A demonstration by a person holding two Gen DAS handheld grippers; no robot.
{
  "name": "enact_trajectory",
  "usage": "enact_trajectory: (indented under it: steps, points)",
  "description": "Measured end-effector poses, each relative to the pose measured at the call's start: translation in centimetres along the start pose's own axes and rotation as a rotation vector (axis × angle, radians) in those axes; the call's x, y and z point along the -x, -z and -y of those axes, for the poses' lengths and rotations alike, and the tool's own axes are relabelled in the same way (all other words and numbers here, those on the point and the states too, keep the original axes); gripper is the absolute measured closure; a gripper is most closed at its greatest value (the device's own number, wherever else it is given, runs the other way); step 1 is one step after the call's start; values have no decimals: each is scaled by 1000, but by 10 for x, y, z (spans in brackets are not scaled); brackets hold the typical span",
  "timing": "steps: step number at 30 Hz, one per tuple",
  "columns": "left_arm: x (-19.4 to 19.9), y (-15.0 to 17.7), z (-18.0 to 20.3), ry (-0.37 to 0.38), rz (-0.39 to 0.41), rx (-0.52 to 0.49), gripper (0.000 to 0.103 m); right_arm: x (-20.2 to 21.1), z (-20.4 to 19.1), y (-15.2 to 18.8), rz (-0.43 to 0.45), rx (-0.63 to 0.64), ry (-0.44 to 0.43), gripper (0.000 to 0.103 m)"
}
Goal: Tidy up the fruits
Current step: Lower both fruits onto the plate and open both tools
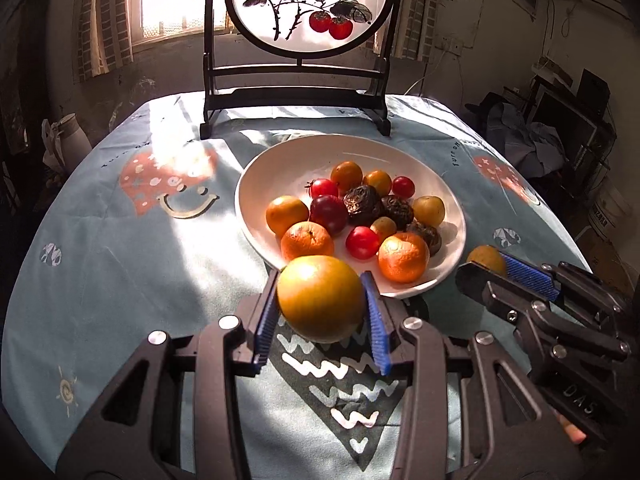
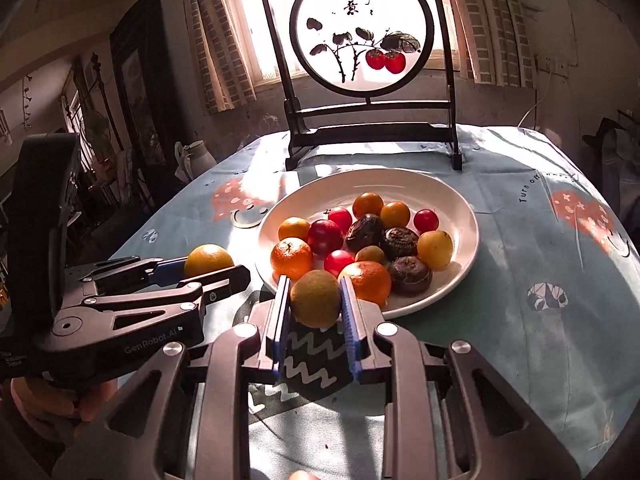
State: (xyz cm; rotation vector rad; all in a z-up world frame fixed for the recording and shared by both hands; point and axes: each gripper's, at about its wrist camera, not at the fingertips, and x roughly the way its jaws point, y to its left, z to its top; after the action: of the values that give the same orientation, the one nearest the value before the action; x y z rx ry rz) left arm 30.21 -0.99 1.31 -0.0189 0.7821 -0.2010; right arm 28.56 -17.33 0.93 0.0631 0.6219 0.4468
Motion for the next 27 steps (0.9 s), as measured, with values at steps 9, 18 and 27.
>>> enact_trajectory:
  steps: [9,18,27]
  points:
    - [-70,-95,-2,-28,-10,-18,63,-41,42,-67,50,-66,38,78]
    - [-124,-119,-17,-67,-84,8,44,-82,50,-83,35,-28,51,78]
    - [-93,-120,-25,-133,-11,17,22,-105,58,-82,-3,-20,64,78]
